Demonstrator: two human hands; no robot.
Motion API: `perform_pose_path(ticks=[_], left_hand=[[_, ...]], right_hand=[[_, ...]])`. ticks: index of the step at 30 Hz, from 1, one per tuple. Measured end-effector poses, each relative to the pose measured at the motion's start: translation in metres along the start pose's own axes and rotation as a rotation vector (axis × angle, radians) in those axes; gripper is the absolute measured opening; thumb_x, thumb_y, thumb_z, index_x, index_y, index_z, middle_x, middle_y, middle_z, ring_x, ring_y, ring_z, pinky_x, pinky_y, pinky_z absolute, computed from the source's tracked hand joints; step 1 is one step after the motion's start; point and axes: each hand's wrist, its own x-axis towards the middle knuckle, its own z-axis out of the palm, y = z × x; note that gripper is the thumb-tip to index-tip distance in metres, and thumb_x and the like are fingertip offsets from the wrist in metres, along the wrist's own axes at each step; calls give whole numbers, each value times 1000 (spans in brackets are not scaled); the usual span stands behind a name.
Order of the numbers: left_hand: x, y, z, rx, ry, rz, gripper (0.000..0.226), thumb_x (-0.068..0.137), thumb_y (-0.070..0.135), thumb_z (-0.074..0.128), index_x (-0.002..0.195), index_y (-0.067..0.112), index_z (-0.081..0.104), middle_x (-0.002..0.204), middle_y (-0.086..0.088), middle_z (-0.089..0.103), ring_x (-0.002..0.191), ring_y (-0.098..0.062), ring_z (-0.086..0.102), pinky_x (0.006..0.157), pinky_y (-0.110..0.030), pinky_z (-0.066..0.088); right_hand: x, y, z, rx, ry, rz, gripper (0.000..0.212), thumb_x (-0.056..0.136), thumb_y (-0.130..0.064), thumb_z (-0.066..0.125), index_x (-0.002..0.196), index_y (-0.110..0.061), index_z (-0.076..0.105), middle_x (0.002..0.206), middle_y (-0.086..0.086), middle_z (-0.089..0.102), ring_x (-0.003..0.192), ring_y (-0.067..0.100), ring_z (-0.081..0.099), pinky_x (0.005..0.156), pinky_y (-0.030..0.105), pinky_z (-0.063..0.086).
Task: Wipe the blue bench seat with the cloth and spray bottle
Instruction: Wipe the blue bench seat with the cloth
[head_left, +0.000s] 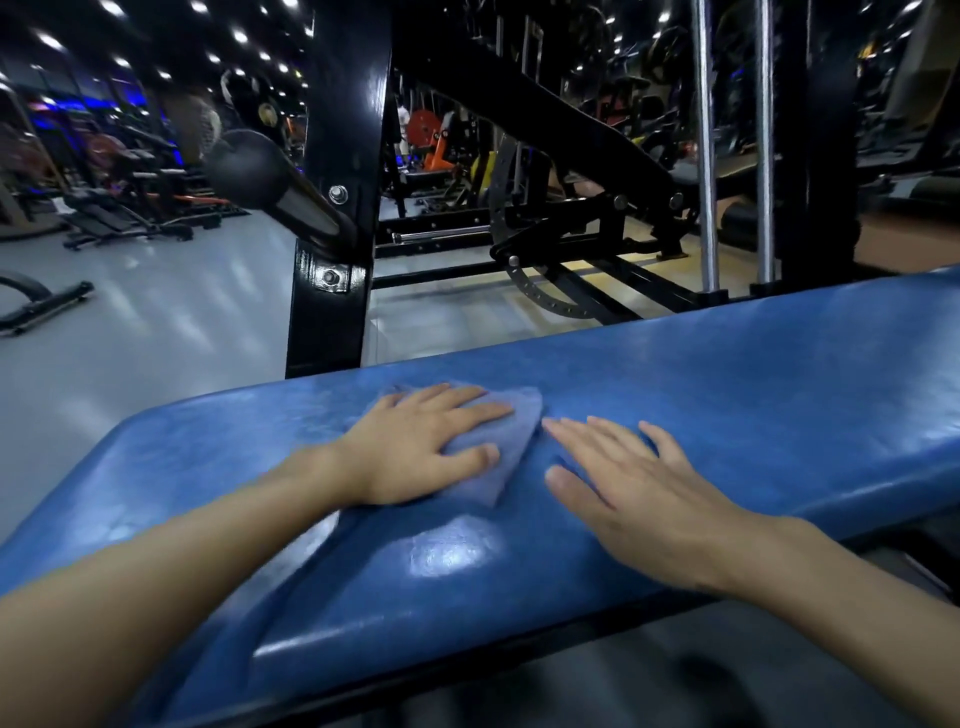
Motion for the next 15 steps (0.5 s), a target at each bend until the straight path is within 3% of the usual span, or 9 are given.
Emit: perform_pose_path(ticks=[5, 8, 11, 15], left_hand=[[8, -101, -3, -37, 14, -368, 76, 76, 84, 16, 145, 55, 27, 157, 13, 30, 145, -15, 26, 116, -49, 20], [8, -112, 0, 12, 30, -475, 64, 86, 77, 22, 145, 53, 28, 154, 14, 33, 143, -19, 29, 110, -49, 22], [3, -86, 2, 30, 22, -424, 78, 74, 78, 7, 147, 52, 24, 157, 11, 31, 144, -22, 25, 111, -54, 21], [-16, -26, 1, 92, -23, -203, 84, 72, 76, -2, 150, 50, 14, 161, 9, 21, 147, -20, 17, 113, -51, 19]], right_hand=[[4, 2, 11, -119, 22, -29, 92, 69, -74, -27, 151, -41, 1, 162, -15, 4, 148, 8, -5, 120, 45, 1], [8, 3, 12, -145, 22, -29, 91, 69, -74, -29, 149, -43, -1, 161, -15, 4, 147, 8, -5, 119, 45, 2], [7, 2, 12, -151, 14, -25, 90, 69, -73, -28, 149, -43, -1, 161, -16, 4, 147, 7, -4, 119, 44, 2], [7, 4, 12, -127, 38, -9, 89, 70, -75, -25, 149, -44, 1, 159, -21, 8, 146, 1, -2, 119, 41, 2]])
